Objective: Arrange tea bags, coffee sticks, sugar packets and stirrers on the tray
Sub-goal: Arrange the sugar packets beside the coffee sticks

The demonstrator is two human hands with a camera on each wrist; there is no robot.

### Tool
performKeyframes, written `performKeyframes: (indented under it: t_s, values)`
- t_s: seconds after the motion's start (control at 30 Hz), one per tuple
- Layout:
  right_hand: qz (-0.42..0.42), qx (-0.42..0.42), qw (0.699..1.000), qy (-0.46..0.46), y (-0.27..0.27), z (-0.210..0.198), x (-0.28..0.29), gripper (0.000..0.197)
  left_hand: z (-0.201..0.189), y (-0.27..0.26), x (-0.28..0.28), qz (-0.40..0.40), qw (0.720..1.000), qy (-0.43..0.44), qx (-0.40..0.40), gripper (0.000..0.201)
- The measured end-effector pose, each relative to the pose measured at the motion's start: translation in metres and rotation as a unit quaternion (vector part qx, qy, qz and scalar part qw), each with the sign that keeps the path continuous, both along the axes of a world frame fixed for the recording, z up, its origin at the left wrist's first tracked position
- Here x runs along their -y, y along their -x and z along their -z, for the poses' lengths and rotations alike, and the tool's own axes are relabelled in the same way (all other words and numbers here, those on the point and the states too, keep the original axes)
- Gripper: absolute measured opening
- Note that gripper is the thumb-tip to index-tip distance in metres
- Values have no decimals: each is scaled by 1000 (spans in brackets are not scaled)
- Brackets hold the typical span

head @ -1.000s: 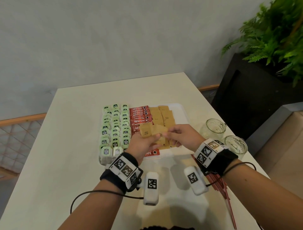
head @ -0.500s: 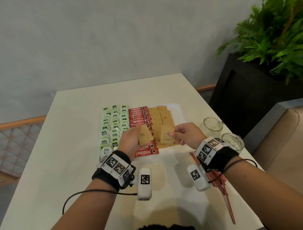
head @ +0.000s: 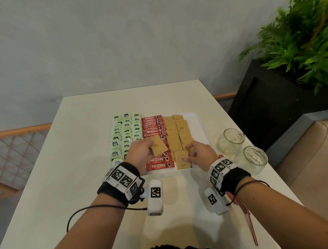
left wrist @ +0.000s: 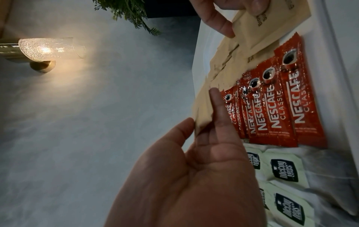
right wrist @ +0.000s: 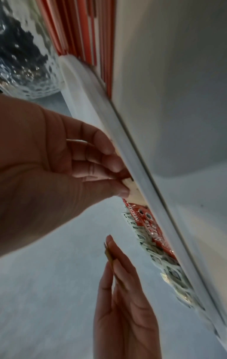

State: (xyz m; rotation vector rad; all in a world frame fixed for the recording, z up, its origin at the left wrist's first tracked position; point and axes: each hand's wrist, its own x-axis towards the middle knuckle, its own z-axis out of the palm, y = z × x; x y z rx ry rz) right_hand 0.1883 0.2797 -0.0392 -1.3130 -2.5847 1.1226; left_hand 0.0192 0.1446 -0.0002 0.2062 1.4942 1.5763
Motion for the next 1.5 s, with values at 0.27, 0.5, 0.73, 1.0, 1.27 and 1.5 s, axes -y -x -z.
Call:
performKeyframes:
  t_s: [0.27,0.5,0.73,1.0,1.27,1.5]
  values:
    - [-17,6,1000,-14,5,5,2,42,2,-5,-1,14,1000,3,-22,15]
    - [12,-40,999,-20,0,-5,3,32,-1,-7,-2,18,1000,0,-21,16]
    - [-32,-154,983,98,9,-34,22,20,-3,-24,-9,56,996,-8,-72,20]
    - [37,-205,966,152,1,-39,3,12,-4,-24,-10,111,965,24,-236,14]
    - [90,-265,955,98,-5,-43,-21,10,-7,-41,-36,167,897,80,-401,14]
    - [-37,-24,996,-80,-22,-15,-32,12,12,-48,-36,265,643,239,-678,30]
